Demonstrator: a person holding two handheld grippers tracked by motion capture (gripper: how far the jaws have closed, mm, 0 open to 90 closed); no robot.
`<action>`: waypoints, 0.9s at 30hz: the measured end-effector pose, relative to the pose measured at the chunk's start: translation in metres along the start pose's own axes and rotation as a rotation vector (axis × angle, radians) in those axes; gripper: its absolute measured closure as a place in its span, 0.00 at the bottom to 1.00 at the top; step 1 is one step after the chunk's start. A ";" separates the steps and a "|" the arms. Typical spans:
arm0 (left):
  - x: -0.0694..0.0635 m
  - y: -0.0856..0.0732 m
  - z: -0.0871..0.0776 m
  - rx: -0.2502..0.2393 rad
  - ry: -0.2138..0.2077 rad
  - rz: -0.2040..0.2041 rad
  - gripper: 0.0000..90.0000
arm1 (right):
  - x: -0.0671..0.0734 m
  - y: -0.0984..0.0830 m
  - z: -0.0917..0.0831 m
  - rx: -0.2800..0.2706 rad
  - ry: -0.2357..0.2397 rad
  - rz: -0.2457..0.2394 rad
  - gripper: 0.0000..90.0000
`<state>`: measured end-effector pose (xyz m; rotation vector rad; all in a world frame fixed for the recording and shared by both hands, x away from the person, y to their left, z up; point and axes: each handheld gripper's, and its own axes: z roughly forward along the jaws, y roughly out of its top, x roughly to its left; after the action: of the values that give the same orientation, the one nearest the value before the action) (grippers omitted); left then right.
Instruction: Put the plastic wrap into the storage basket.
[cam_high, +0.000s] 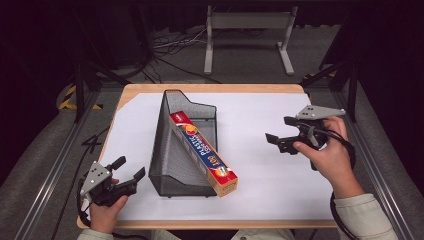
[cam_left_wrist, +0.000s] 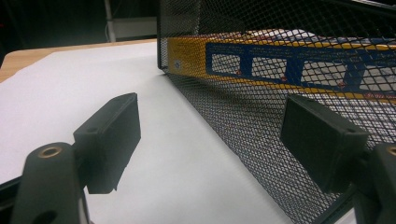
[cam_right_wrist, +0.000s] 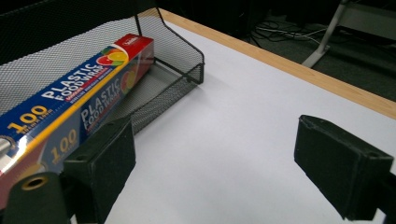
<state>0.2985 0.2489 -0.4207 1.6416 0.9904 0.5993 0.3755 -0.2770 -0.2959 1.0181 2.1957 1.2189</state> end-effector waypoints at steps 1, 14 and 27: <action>0.000 0.000 0.000 0.000 0.001 0.001 0.23 | -0.002 -0.002 -0.002 0.000 -0.002 0.002 0.14; 0.001 -0.001 0.000 0.006 0.007 0.000 0.23 | -0.025 -0.060 0.003 -0.025 -0.006 0.019 0.13; 0.000 -0.002 0.002 0.010 0.016 0.010 0.23 | -0.035 -0.107 0.006 -0.051 -0.014 0.014 0.12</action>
<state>0.2994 0.2482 -0.4227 1.6537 0.9992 0.6160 0.3596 -0.3383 -0.3898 1.0198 2.1391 1.2639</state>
